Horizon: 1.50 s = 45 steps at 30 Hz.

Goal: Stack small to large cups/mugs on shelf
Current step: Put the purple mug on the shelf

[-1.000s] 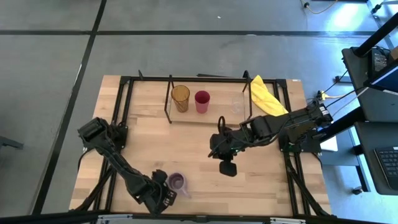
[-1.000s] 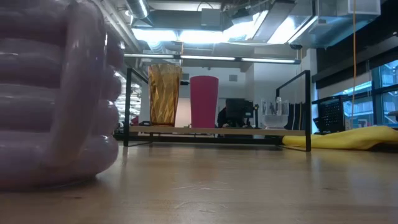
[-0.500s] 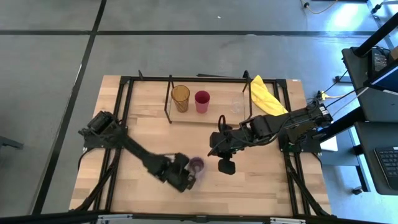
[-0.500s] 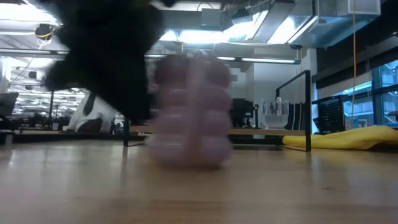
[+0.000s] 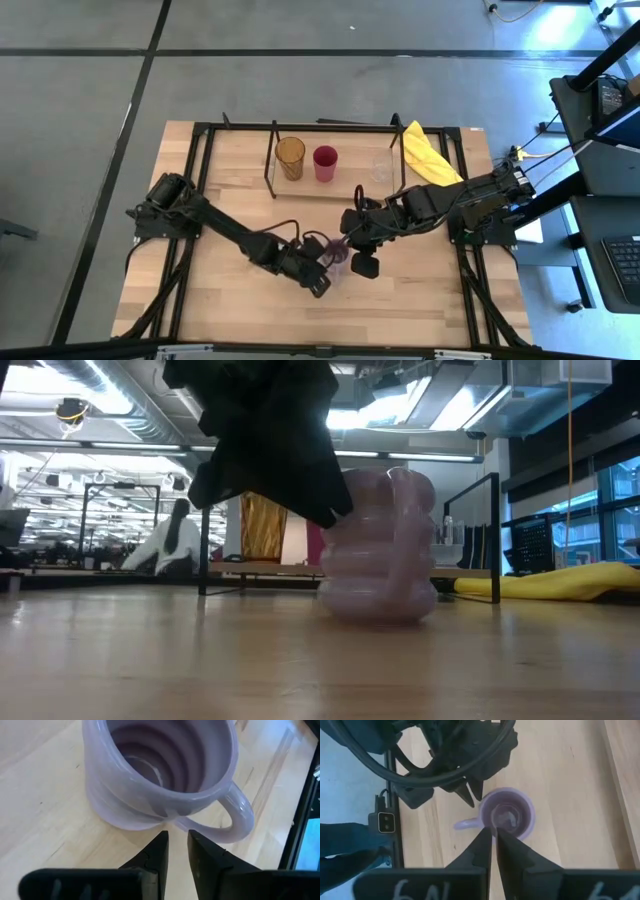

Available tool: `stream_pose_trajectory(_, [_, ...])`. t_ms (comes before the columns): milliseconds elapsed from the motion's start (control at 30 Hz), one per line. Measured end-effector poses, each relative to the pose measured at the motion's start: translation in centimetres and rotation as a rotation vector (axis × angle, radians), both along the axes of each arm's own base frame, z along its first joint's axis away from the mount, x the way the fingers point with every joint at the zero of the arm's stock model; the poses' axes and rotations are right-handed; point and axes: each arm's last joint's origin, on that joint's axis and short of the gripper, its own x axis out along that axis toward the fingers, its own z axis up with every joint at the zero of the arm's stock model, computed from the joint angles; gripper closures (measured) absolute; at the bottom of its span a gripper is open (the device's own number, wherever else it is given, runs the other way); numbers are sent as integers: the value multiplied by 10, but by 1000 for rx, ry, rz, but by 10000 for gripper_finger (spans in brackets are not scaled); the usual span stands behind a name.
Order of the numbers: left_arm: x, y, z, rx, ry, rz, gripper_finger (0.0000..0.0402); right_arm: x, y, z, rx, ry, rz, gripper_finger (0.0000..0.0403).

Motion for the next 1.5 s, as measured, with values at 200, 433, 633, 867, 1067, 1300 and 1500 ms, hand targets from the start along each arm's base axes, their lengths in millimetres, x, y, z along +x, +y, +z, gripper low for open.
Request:
stream_pose_trajectory(200, [-8, -10, -3, -18, 55, -22, 335, -2, 1, -1, 39, 38, 12, 376])
stream_pose_trajectory(433, [-30, -34, -2, -2, 84, 4, 335, -12, -3, -12, 48, 176, -21, 367])
stream_pose_trajectory(633, [-49, -47, 37, 12, -96, 83, 335, -7, -14, -43, 145, 257, -41, 326])
stream_pose_trajectory(867, [-64, -41, 71, 17, -195, 136, 335, 4, -34, -72, 121, 215, -100, 243])
stream_pose_trajectory(1067, [-69, -40, 80, -1, -219, 144, 335, 12, -56, -75, 60, 149, -184, 213])
stream_pose_trajectory(1300, [-71, -41, 80, 1, -212, 140, 335, 13, -71, -93, 108, 160, -211, 219])
stream_pose_trajectory(1500, [-71, -39, 78, 16, -193, 144, 335, 19, -69, -95, 156, 95, -194, 222])
